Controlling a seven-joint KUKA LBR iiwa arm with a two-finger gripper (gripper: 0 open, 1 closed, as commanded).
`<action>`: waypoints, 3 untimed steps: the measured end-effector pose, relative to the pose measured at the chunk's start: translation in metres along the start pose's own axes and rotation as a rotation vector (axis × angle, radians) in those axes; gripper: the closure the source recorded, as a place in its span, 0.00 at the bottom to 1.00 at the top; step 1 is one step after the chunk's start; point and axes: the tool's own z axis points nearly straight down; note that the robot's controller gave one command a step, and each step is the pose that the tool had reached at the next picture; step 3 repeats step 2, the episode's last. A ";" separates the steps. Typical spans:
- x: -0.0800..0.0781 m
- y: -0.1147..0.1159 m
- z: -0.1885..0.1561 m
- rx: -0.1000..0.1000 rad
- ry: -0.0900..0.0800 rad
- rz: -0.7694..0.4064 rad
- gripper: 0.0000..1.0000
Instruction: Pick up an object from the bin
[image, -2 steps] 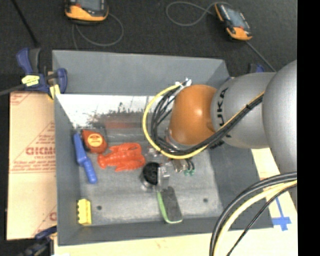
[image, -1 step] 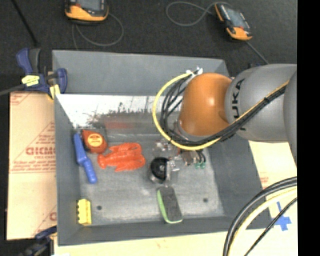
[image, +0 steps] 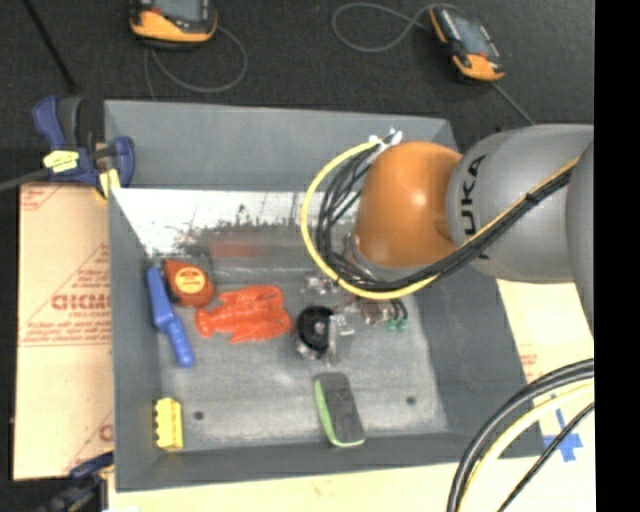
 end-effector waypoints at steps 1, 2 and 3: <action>0.017 -0.005 0.001 -0.005 0.036 -0.007 1.00; -0.008 -0.013 -0.066 -0.002 0.020 0.003 1.00; -0.008 -0.013 -0.066 -0.002 0.020 0.003 1.00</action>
Offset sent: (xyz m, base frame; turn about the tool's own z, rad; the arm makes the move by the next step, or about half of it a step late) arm 0.0330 -0.0116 0.1200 0.0071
